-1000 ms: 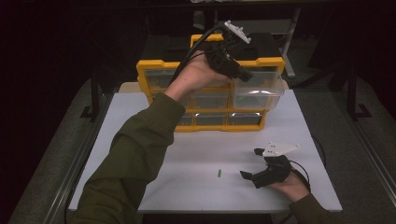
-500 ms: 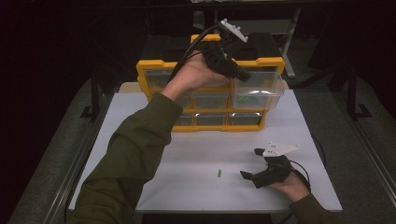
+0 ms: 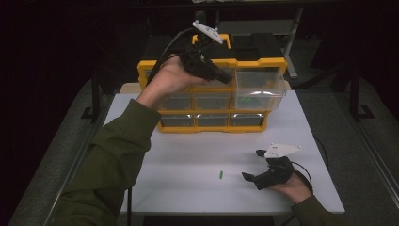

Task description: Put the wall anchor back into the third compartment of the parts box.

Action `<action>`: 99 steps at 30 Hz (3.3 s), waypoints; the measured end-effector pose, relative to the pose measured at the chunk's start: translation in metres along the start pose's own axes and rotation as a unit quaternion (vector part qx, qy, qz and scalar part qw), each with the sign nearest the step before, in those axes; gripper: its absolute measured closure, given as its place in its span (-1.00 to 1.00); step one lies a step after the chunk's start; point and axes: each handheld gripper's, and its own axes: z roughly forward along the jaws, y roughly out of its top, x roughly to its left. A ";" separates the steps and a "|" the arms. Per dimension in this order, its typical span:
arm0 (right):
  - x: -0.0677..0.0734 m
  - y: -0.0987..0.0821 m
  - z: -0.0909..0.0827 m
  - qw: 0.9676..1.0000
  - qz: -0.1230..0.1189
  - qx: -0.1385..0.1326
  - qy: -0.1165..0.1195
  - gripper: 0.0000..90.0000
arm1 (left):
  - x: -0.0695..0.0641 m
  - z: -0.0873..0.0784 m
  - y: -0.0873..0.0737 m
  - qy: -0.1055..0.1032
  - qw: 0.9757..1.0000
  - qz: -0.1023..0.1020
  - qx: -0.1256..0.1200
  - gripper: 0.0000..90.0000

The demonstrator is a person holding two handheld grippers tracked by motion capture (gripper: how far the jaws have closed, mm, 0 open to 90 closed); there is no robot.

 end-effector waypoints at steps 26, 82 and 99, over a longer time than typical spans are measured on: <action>0.000 0.000 0.001 1.000 -0.003 0.000 -0.001 -1.00 | -0.016 0.030 -0.086 0.027 0.999 -0.032 0.001 0.08; 0.001 0.000 0.003 1.000 -0.007 0.005 0.000 -1.00 | -0.072 0.164 -0.223 -0.014 0.993 -0.104 0.051 0.38; 0.001 -0.001 0.004 1.000 -0.008 0.006 0.001 -1.00 | -0.075 0.171 -0.228 0.000 0.995 -0.080 0.067 0.78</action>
